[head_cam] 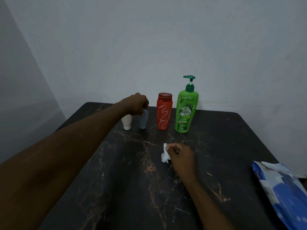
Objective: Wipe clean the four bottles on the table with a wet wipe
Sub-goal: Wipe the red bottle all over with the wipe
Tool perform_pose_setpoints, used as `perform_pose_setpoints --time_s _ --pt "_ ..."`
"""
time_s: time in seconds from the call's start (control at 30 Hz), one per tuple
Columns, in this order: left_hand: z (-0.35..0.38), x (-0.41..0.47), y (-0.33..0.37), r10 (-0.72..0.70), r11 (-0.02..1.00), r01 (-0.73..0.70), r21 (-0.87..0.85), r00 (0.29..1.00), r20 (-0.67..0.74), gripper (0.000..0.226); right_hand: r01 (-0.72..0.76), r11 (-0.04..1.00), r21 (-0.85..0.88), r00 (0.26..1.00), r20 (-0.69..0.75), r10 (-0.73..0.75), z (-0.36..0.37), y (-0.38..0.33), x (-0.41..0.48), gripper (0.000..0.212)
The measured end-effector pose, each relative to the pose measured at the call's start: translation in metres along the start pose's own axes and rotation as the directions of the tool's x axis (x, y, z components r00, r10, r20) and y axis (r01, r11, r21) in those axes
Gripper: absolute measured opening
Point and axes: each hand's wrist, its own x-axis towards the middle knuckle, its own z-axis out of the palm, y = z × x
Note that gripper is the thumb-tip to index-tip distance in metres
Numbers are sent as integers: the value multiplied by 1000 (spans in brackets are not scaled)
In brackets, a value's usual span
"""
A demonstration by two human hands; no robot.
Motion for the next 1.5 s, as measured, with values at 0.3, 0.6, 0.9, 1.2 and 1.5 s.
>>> perform_pose_setpoints --time_s 0.3,0.6,0.9,1.2,1.5 --pt "-5 5 4 -14 999 13 31 999 34 31 -26 1000 -4 1000 5 26 2 2 0 8" --pt "-38 9 15 76 981 -106 -160 980 -186 81 -14 1000 -16 1000 4 14 1 6 2 6" --pt "-50 24 52 194 960 -221 -174 968 -158 55 -19 1000 -1 1000 0 19 2 7 2 8" --pt "-36 3 64 63 956 -131 -261 965 -253 49 -34 999 16 999 17 34 0 1 0 10" --pt "-22 -63 52 -157 849 -32 -527 937 -310 41 -71 992 108 997 23 69 -15 -22 -12 8"
